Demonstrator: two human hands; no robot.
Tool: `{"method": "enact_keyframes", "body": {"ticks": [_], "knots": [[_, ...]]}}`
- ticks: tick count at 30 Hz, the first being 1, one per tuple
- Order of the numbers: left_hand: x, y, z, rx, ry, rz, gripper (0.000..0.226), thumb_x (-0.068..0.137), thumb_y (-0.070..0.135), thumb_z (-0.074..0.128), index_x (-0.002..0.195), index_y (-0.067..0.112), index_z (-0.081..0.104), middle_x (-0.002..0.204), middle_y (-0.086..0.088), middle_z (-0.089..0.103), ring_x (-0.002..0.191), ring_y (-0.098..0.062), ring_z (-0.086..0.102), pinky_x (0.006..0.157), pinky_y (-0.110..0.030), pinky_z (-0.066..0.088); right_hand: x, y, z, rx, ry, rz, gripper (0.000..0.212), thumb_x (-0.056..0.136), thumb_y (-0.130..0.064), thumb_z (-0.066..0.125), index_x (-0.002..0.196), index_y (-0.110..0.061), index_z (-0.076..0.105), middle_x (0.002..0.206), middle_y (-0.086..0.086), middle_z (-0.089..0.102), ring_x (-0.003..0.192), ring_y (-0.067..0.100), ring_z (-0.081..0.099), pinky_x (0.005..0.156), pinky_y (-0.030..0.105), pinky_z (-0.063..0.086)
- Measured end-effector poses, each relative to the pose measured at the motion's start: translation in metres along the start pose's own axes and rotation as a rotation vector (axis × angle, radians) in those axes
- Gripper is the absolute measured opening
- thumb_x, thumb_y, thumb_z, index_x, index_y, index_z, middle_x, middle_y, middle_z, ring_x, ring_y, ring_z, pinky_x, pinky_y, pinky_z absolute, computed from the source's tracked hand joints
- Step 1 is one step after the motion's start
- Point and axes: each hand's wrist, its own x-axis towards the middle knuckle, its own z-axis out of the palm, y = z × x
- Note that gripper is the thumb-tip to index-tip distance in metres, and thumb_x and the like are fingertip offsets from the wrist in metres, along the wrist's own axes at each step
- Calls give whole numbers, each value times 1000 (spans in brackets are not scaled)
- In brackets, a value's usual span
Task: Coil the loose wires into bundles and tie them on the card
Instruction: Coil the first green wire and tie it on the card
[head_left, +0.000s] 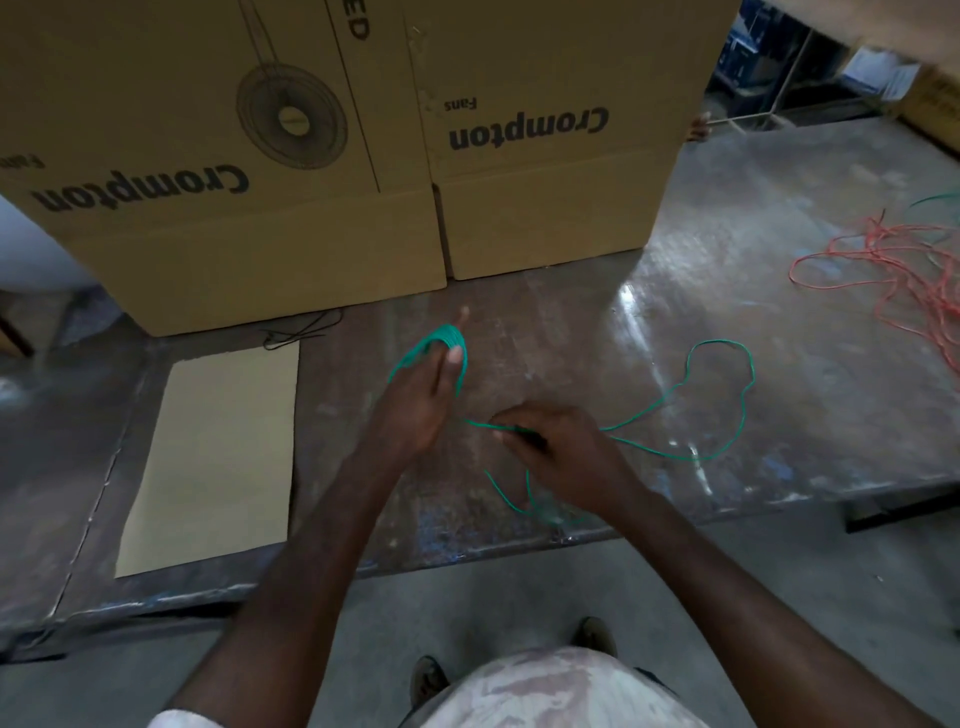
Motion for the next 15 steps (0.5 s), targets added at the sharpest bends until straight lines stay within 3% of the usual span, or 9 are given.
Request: {"method": "enact_keyframes", "body": {"ticks": [1, 3, 4, 5, 6, 7, 8, 10, 15], "knots": [[-5, -7, 5, 65, -48, 4, 65, 106, 74, 17, 137, 35, 59, 127, 0, 70, 113, -22, 66, 102, -46, 53, 4, 5, -7, -21, 21, 0, 13, 97, -15, 73, 109, -16, 78, 97, -3, 74, 86, 11, 69, 81, 30, 54], [-15, -19, 14, 27, -133, 7, 56, 110, 64, 25, 147, 37, 58, 136, 1, 70, 130, -16, 62, 115, -40, 45, 10, 15, -23, -52, 64, 2, 13, 97, -20, 75, 109, -18, 79, 96, -5, 72, 86, 10, 68, 81, 28, 54], [-21, -23, 18, -80, -187, -29, 48, 112, 57, 31, 152, 42, 53, 131, -1, 74, 127, -14, 64, 114, -38, 47, 13, 20, -30, -62, 84, 7, 12, 97, -22, 75, 108, -18, 79, 95, -5, 71, 85, 10, 68, 81, 28, 54], [-26, -23, 21, -213, -246, -88, 46, 111, 57, 33, 153, 47, 51, 113, -5, 79, 109, -17, 73, 102, -40, 55, 17, 24, -36, -72, 97, 12, 11, 97, -23, 75, 107, -19, 79, 95, -5, 71, 84, 10, 68, 80, 28, 54], [-32, -19, 23, -335, -302, -151, 47, 109, 61, 33, 151, 51, 50, 92, -12, 80, 77, -22, 72, 75, -39, 58, 20, 27, -40, -84, 96, 12, 11, 97, -23, 75, 106, -19, 79, 94, -5, 69, 82, 9, 67, 78, 28, 53], [-37, -13, 24, -422, -349, -204, 48, 107, 64, 33, 149, 51, 52, 77, -19, 76, 51, -23, 57, 52, -32, 46, 23, 30, -42, -99, 92, 6, 11, 97, -23, 75, 107, -19, 79, 94, -5, 67, 78, 7, 64, 76, 26, 52], [-41, -7, 25, -505, -396, -240, 49, 107, 64, 32, 147, 47, 55, 70, -27, 71, 40, -21, 40, 42, -25, 31, 26, 32, -43, -107, 93, 5, 12, 98, -22, 74, 109, -20, 79, 94, -5, 66, 75, 2, 61, 74, 22, 49], [-51, 8, 24, -658, -494, -279, 52, 111, 59, 28, 150, 38, 55, 66, -31, 67, 32, -15, 26, 38, -19, 18, 31, 37, -45, -85, 145, 29, 15, 99, -19, 72, 113, -20, 78, 98, -4, 66, 73, -1, 59, 74, 16, 45], [-67, 31, 10, -1066, -587, -351, 66, 110, 53, 23, 160, 17, 45, 65, -23, 67, 32, -8, 16, 38, -20, 17, 40, 49, -47, -7, 203, 77, 21, 102, -16, 68, 118, -22, 80, 97, -4, 69, 81, 5, 64, 73, 16, 43]]}}
